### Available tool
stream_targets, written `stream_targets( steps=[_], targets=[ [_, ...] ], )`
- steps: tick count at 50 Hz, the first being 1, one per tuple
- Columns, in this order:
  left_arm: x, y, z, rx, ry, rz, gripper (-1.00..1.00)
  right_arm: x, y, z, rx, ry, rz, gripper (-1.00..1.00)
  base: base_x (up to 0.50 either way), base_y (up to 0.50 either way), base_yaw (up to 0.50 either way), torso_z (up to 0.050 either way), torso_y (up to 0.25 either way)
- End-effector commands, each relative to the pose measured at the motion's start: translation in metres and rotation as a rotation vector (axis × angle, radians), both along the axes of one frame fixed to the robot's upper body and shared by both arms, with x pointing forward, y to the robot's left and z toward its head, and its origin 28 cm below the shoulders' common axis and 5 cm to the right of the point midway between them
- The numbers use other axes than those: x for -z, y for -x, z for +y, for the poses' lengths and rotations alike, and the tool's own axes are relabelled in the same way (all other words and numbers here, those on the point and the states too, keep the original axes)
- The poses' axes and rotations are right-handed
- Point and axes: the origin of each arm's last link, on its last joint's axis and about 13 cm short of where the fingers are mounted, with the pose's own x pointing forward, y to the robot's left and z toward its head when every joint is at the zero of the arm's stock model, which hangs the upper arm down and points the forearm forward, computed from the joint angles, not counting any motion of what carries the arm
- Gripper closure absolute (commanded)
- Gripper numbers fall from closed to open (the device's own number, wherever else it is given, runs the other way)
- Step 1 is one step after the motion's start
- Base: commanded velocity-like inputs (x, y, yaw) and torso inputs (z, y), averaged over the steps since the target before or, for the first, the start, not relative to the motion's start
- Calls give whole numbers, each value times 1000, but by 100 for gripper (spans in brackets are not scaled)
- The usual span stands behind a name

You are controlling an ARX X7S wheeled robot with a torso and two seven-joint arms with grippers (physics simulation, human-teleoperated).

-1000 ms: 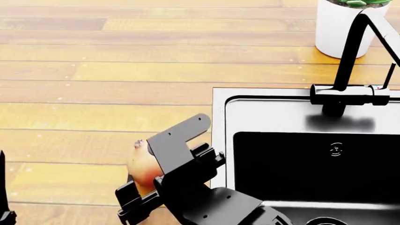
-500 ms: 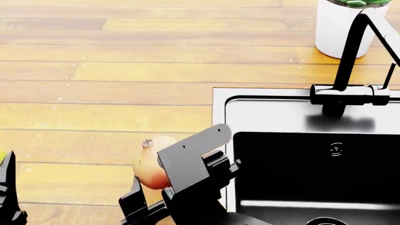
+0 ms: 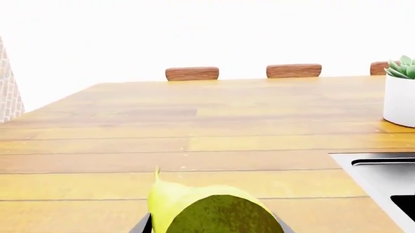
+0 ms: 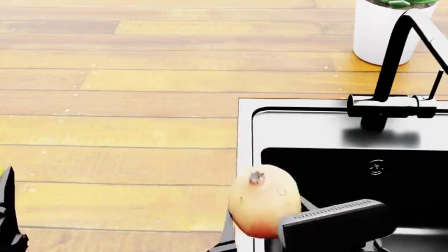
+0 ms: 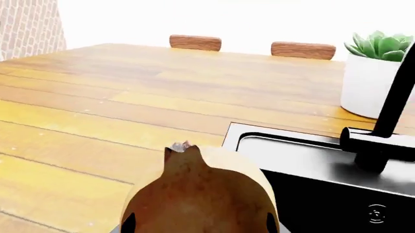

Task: There is a mixed pile of frozen fruits and vegetables on the counter. Locate all the frozen vegetables and place the items in a bowl on the counter. Take all the frozen fruits and defrost them in a running sink.

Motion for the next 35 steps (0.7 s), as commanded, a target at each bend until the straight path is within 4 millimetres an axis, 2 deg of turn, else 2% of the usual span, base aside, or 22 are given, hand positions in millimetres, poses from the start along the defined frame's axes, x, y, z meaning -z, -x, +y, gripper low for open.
stream_targets(
  steps=[1,5,13,35],
  targets=[
    [3,-9,-4,0,48,-47,100,-14,21,-21,130,-10,-130,100,0,0,0,0,0],
    [5,-9,-6,10,35,-43,100,-9,21,-26,165,71,-104,100,0,-55,0,0,0],
    [10,-11,-9,23,29,-38,100,-10,25,-25,156,65,-91,100,0,-500,0,0,1],
    [8,-9,-9,34,40,-37,100,-14,29,-24,148,94,-97,100,0,-500,0,0,0]
  ],
)
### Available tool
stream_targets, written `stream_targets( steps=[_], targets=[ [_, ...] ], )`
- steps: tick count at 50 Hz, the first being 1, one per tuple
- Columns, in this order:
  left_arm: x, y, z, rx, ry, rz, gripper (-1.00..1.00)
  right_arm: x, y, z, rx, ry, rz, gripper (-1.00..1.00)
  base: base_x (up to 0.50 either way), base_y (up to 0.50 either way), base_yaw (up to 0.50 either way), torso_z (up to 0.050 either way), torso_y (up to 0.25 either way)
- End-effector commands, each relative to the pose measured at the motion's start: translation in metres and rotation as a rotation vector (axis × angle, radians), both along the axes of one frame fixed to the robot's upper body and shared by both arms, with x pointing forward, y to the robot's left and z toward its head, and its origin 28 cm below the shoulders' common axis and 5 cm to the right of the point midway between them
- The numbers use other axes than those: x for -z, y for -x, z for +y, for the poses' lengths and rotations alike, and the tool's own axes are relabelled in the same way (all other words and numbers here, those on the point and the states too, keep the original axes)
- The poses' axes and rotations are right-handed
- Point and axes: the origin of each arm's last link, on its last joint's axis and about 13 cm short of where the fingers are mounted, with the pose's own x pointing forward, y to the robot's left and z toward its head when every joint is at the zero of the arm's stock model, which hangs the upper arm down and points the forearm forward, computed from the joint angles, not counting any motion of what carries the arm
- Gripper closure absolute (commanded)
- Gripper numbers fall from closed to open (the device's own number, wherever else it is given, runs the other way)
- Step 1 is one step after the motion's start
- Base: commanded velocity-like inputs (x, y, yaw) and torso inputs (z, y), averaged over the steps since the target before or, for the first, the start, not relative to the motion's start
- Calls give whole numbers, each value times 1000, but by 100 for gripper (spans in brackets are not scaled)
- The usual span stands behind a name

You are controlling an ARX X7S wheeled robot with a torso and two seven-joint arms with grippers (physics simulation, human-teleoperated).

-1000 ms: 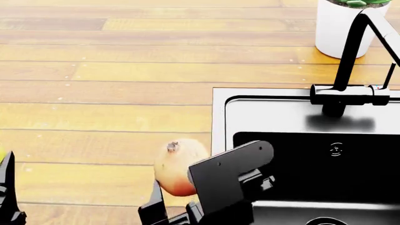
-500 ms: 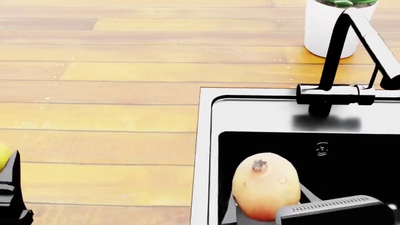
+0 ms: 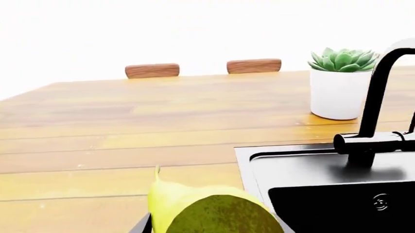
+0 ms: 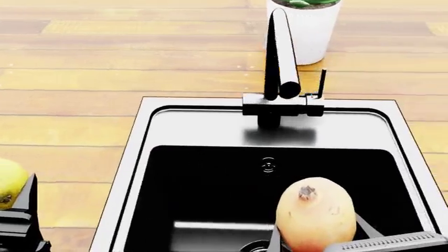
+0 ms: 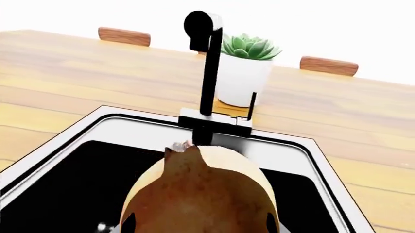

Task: There is a mixed pile of frozen fruits and vegetables on the counter. Locate all the frozen vegetables and place the items in a bowl on the counter. Take all the frozen fruits and defrost them in a running sink.

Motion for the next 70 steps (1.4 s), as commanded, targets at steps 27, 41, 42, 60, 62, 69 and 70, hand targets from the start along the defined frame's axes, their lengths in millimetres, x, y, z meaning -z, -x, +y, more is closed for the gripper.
stream_targets(
  steps=[27,41,42,60,62,69,70],
  targets=[
    [-7,-2,3,4,67,-44,100,-2,-5,6,-54,34,-87,100,149,-259,0,0,0],
    [-8,-3,3,13,71,-39,100,10,-32,20,-159,53,81,100,34,-1,0,1,1],
    [-7,-2,4,9,70,-37,100,12,-36,22,-167,72,95,100,0,0,0,0,0],
    [-11,1,5,15,71,-48,100,37,-97,55,-342,78,337,100,0,0,0,0,1],
    [-12,3,5,17,71,-49,100,46,-103,58,-352,68,375,100,0,0,0,0,0],
    [-8,2,5,16,73,-51,100,75,-122,62,-350,60,476,100,0,0,0,0,0],
    [-10,2,5,18,73,-51,100,77,-124,64,-351,56,483,100,0,0,0,0,0]
  ],
)
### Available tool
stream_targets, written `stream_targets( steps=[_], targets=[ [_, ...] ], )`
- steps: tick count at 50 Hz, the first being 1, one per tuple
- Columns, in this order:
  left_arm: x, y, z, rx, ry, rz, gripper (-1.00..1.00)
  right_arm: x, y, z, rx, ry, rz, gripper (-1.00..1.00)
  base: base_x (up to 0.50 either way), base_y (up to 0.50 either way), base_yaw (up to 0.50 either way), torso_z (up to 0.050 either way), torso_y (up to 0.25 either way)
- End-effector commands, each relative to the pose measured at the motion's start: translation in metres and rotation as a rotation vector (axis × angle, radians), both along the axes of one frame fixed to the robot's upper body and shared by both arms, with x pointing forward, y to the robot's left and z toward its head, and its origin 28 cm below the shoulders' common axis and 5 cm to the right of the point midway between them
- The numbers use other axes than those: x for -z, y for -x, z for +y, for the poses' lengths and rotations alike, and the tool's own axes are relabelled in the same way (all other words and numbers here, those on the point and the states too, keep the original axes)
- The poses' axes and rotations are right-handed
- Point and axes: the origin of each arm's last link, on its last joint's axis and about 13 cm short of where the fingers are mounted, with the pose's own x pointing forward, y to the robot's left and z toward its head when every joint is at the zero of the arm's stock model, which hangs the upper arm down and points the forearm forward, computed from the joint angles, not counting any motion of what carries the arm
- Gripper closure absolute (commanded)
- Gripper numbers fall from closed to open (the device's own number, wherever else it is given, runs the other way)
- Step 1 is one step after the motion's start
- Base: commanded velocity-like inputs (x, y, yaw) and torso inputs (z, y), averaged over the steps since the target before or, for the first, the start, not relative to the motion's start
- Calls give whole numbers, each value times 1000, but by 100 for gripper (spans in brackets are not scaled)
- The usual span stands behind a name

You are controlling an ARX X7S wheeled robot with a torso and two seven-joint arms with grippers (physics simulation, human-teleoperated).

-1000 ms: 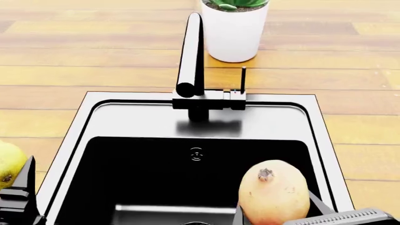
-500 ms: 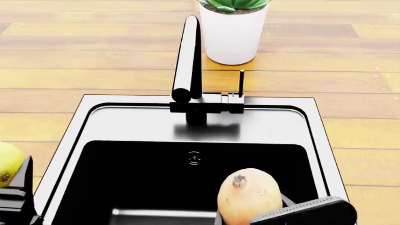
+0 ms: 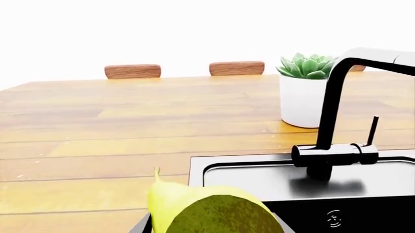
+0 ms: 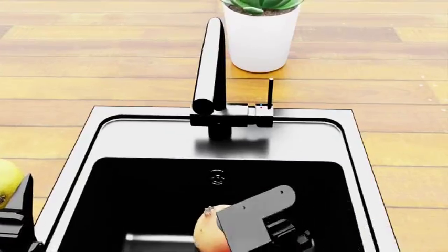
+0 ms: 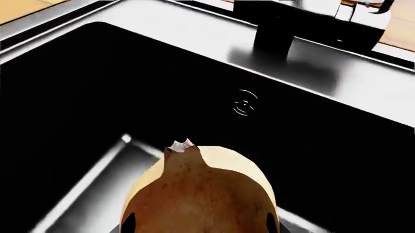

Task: There is a mixed pile of frozen fruits and vegetables on the counter. Locate all the frozen vegetables and place the items in a bowl on the counter. Take all the frozen fruits and defrost them in a running sink.

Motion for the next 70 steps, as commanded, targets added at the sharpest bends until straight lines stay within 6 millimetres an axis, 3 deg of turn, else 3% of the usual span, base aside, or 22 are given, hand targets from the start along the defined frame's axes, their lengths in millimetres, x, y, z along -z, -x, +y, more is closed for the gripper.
stream_targets(
  steps=[1,21,28,29,49,56,64,70],
  targets=[
    [-6,-1,0,2,54,-52,100,24,-35,16,-55,-10,95,100,0,0,0,0,0],
    [-10,0,2,-2,52,-59,100,55,-48,23,-70,-9,215,100,0,0,0,1,0],
    [-9,0,2,-2,53,-58,100,47,-44,24,-82,-13,205,100,0,0,0,0,0],
    [-9,0,2,-3,53,-57,100,46,-43,24,-84,-13,202,-100,0,0,0,0,0],
    [-4,0,-5,33,35,-33,100,-7,1,1,4,-179,-104,-100,0,0,0,0,1],
    [-1,-1,-5,43,30,-19,100,-66,29,-12,38,-213,-227,-100,0,0,0,0,0],
    [-1,0,-4,41,29,-18,100,-101,58,-25,62,-153,-228,-100,0,0,0,0,0],
    [1,-1,-5,56,30,-4,100,-103,74,-33,89,-137,-226,-100,0,0,0,0,0]
  ],
)
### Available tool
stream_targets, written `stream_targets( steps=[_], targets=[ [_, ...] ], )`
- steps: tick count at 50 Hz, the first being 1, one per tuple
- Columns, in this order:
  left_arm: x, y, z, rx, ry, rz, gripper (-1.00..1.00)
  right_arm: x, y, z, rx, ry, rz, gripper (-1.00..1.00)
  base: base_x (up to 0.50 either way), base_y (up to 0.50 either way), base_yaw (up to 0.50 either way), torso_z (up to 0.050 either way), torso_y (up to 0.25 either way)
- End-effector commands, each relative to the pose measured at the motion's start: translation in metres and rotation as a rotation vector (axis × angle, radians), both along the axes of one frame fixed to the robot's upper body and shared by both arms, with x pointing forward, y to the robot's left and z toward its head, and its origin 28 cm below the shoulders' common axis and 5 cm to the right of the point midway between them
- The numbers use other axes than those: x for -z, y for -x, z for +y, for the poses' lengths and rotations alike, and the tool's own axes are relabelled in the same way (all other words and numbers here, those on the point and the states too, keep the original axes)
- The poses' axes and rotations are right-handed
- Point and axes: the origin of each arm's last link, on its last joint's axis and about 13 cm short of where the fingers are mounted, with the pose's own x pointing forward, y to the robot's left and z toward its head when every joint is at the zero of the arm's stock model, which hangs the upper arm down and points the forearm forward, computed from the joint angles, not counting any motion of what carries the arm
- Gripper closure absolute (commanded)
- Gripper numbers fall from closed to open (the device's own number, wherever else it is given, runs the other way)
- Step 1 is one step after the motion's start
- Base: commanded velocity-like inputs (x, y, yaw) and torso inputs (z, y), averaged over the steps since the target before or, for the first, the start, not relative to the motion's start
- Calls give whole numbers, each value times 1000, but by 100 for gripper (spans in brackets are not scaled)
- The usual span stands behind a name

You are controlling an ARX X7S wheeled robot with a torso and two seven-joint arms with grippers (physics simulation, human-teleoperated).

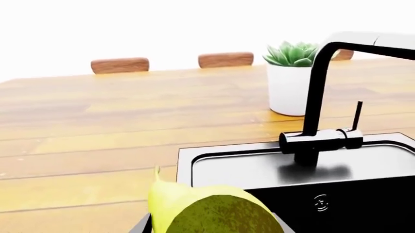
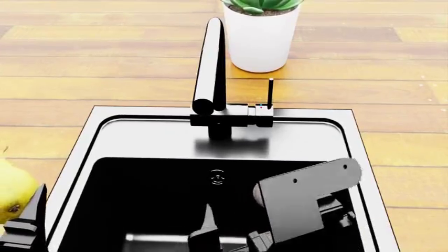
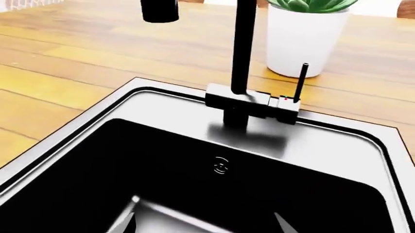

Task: There is a mixed pile of frozen fruits and vegetables on the counter. Locate all the frozen vegetables and place the items in a bowl on the counter. Take all the frozen fruits and defrost them in a running sink.

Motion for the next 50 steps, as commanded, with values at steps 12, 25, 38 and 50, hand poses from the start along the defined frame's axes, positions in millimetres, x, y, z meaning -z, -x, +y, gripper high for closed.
stream_targets(
  steps=[12,25,38,50],
  targets=[
    [0,-9,-5,52,79,6,100,-57,65,-38,116,11,-104,-100,0,0,0,1,0],
    [11,-29,-47,246,66,85,100,-69,75,-58,214,-4,-162,-100,0,0,0,0,0],
    [25,-52,-76,392,62,179,100,-71,78,-61,235,-11,-164,-100,0,0,0,0,0],
    [47,-88,-84,401,93,314,100,-68,77,-57,220,-20,-158,-100,0,0,0,0,1]
  ],
)
